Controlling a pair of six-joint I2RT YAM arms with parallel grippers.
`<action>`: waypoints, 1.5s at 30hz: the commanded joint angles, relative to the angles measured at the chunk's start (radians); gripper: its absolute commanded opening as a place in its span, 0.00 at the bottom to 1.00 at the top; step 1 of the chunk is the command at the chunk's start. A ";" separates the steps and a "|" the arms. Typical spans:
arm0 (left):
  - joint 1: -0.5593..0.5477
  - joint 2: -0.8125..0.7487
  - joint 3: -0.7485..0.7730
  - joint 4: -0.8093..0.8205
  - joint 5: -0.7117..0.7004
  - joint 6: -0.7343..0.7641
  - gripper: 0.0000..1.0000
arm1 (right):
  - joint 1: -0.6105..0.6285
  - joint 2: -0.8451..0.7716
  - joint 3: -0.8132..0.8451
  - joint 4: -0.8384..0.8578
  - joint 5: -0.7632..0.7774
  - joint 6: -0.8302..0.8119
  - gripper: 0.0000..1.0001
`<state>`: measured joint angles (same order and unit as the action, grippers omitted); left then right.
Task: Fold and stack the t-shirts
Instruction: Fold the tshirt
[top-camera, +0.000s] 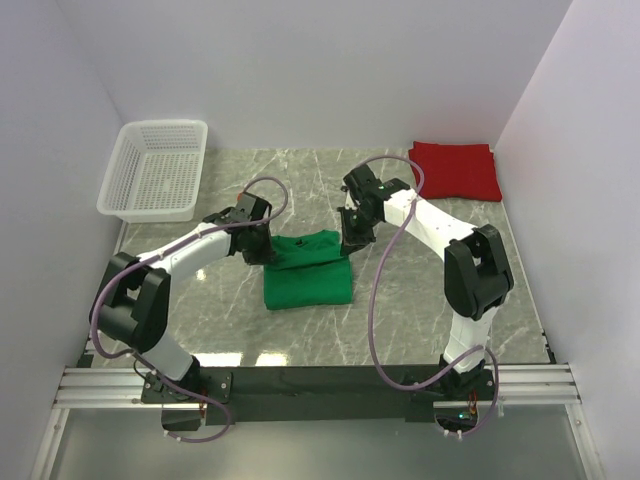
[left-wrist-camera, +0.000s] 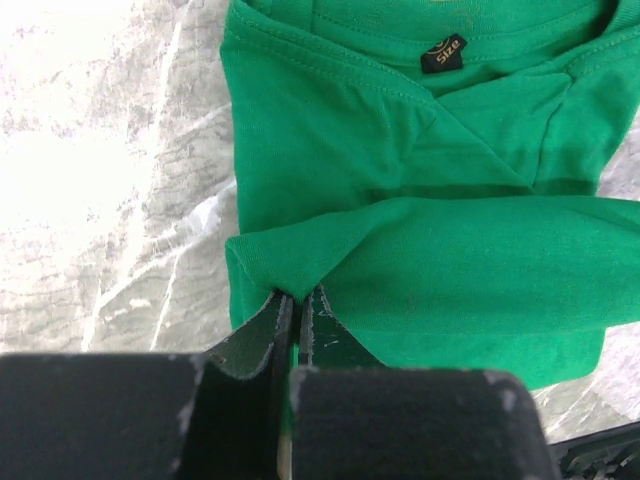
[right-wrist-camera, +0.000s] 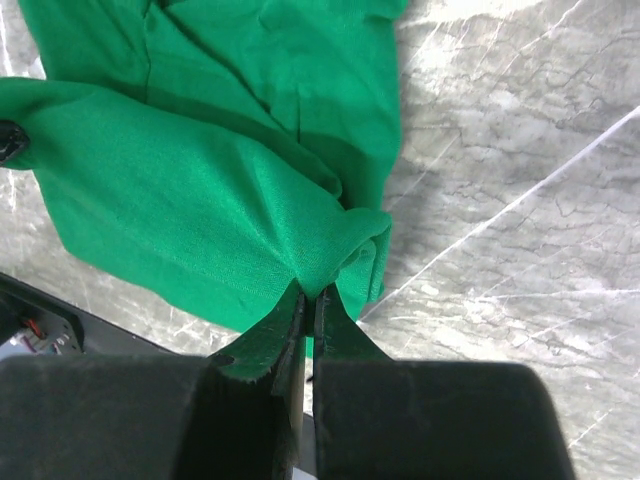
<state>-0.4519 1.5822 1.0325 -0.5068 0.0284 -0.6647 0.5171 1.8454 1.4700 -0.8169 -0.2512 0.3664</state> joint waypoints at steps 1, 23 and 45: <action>0.007 -0.001 0.021 0.047 -0.025 0.025 0.04 | -0.012 -0.006 -0.002 0.048 0.027 0.003 0.00; 0.007 -0.073 0.026 0.091 -0.131 0.076 0.72 | -0.017 -0.142 -0.053 0.140 0.182 0.055 0.45; 0.001 0.059 0.041 0.323 0.039 0.232 0.35 | -0.006 -0.002 -0.108 0.447 -0.191 -0.146 0.40</action>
<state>-0.4648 1.5806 0.9791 -0.2584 0.0341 -0.4477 0.5446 1.7897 1.2804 -0.4381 -0.3874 0.2455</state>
